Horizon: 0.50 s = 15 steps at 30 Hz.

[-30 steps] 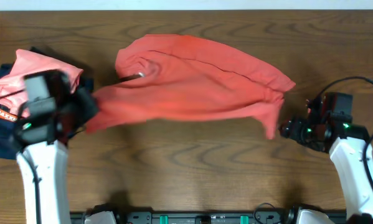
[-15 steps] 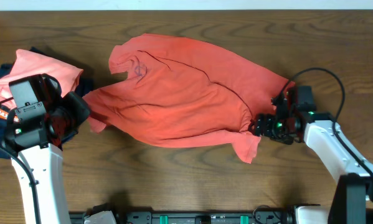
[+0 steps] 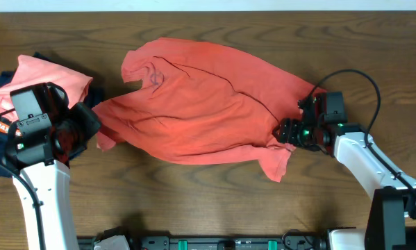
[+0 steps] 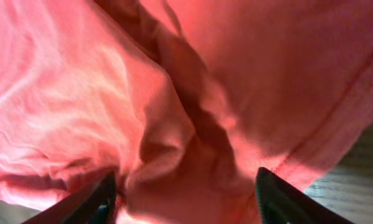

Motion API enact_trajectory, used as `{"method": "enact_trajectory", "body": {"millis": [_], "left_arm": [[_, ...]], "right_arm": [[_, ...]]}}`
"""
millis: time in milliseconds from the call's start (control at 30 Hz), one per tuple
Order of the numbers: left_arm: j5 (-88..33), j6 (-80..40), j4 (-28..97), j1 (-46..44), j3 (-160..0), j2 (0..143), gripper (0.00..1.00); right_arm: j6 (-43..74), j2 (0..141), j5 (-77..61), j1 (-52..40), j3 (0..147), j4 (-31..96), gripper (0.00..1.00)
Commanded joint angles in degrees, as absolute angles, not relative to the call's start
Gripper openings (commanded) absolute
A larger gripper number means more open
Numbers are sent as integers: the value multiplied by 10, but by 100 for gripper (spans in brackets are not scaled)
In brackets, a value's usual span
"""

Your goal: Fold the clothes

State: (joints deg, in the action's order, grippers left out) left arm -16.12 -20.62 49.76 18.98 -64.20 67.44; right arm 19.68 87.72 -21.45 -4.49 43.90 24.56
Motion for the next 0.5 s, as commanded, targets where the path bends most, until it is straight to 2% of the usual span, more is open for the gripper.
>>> {"method": "enact_trajectory", "body": {"millis": [0,267,300,467], "left_arm": [[-156,-202,499,190,-641,677,6],[-156,-202,500,190,-641,677,6],[-156,-202,500,190,-641,677,6],[-155,-202,499,190,-641,677,6]], "right_arm": [[206,881,-225,-71,444,246,67],[210,923,-180,-112,444,234,64],[210,932,-168,-113,444,235,59],[240,935,-53,-89,454,236,16]]}}
